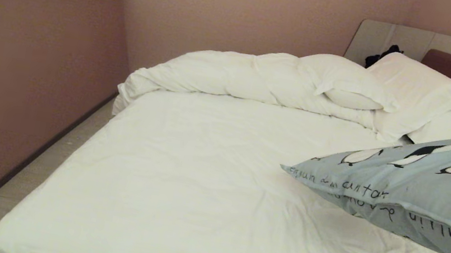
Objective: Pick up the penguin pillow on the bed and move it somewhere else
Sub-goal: Move to the foot of the bed
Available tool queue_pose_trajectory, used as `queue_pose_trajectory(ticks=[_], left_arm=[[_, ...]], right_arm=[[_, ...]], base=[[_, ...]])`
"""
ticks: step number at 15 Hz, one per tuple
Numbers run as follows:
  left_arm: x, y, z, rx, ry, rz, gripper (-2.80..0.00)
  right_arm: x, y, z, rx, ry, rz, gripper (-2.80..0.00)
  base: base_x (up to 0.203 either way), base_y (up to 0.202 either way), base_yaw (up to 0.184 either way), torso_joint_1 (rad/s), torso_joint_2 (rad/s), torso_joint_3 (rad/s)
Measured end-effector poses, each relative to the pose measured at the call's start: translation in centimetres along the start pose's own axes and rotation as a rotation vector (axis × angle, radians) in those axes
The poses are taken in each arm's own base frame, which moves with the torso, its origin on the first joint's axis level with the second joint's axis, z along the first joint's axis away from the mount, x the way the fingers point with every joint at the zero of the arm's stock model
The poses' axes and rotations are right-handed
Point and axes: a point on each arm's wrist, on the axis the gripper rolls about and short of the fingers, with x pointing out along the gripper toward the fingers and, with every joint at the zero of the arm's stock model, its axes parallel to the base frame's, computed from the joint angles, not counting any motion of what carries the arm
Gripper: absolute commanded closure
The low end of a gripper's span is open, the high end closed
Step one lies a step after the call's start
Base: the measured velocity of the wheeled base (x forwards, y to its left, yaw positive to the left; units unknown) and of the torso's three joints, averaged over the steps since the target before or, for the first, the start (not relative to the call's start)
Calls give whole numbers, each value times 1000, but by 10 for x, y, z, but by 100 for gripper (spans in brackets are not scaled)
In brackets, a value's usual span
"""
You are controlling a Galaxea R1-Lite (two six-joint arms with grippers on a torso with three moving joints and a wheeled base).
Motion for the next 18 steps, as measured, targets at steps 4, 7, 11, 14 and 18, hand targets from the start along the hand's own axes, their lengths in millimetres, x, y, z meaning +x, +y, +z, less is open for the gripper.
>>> queue_pose_trajectory(ticks=[4,7,11,14,18], left_arm=[[0,0,0,-1,1,0,0],[0,0,0,-1,1,-1,0],[0,0,0,-1,1,-2,0],[0,0,0,-1,0,-1,0],[0,0,0,-1,1,0,0]], right_arm=[[4,3,0,-1,8,23,0],[8,8,-1,-2,18,47,0],[14,19,-1,-14,25,90,0],[23,32,-1,-38,38,118,0],[43,53,2,-43,62,139,0]], base=[[0,194,-1,1,2,4],[0,195,0,4,2,3],[0,193,0,2,1,1],[0,188,-1,4,2,3],[0,55,2,2,1,1]])
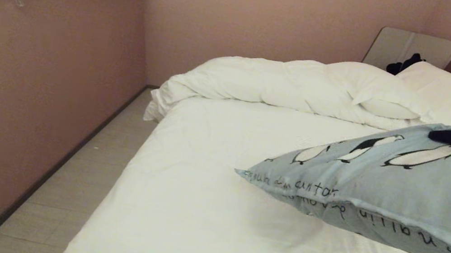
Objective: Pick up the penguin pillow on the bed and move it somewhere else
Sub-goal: Move to the foot of the bed, then place the pillow at the end of the bed
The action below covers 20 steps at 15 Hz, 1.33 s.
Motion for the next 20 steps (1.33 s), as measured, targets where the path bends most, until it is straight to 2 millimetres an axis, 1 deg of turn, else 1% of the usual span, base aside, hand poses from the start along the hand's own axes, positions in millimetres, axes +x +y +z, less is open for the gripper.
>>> queue_pose_trajectory(ticks=[2,4,6,8,11,14,17,20], left_arm=[[0,0,0,0,0,1,0],[0,0,0,0,0,0,0],[0,0,0,0,0,-1,0],[0,0,0,0,0,-1,0],[0,0,0,0,0,-1,0],[0,0,0,0,0,0,0],[0,0,0,0,0,0,0],[0,0,0,0,0,-1,0]], right_arm=[[16,5,7,11,4,-13,0],[39,10,17,29,6,-25,0],[71,15,23,63,25,-44,0],[105,20,23,92,49,-72,0],[143,29,26,119,47,-113,0],[169,33,27,128,38,-144,0],[189,38,31,141,8,-150,0],[210,47,24,139,6,-128,0]], base=[[0,0,0,0,0,0],[0,0,0,0,0,0],[0,0,0,0,0,0],[0,0,0,0,0,0],[0,0,0,0,0,0],[0,0,0,0,0,0],[0,0,0,0,0,0],[0,0,0,0,0,0]])
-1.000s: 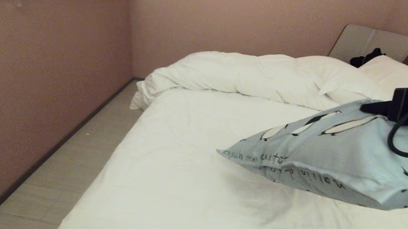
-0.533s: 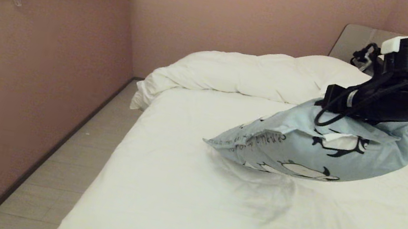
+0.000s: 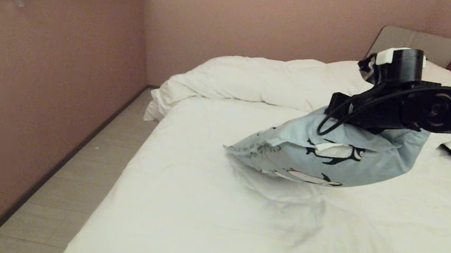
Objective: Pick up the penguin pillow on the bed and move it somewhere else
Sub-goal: Place the pillow at the end of the bed
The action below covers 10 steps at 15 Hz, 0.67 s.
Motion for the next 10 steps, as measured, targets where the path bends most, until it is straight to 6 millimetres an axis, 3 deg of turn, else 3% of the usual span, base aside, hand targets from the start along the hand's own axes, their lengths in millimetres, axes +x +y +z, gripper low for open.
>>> queue_pose_trajectory(ticks=[8,10], left_arm=[[0,0,0,0,0,0,0],[0,0,0,0,0,0,0]], right_arm=[[6,16,12,-2,-188,41,0],[16,19,7,-4,-198,47,0]], base=[[0,0,0,0,0,0],[0,0,0,0,0,0]])
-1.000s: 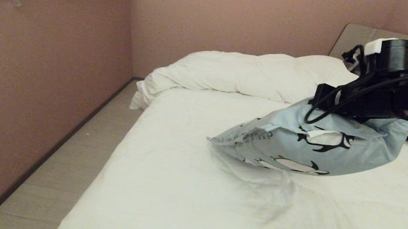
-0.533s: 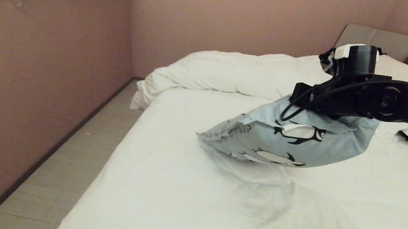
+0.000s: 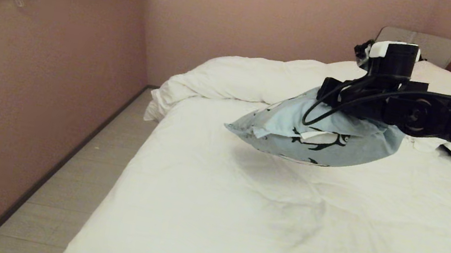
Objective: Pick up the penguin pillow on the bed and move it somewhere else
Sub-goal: Place the pillow at the end of the bed
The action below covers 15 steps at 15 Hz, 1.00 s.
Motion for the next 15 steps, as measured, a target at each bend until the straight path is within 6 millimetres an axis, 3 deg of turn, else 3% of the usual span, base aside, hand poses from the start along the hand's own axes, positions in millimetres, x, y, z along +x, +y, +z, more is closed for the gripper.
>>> queue_pose_trajectory(ticks=[3,6,10,15], left_arm=[[0,0,0,0,0,0,0],[0,0,0,0,0,1,0],[0,0,0,0,0,0,0],[0,0,0,-1,0,1,0]], right_arm=[[34,-8,-41,-11,81,-56,0],[57,-21,-110,-47,260,-152,0],[44,-16,-182,-145,496,-171,0],[10,0,-207,-213,615,-109,0]], base=[[0,0,0,0,0,0],[0,0,0,0,0,0],[0,0,0,0,0,0],[0,0,0,0,0,0]])
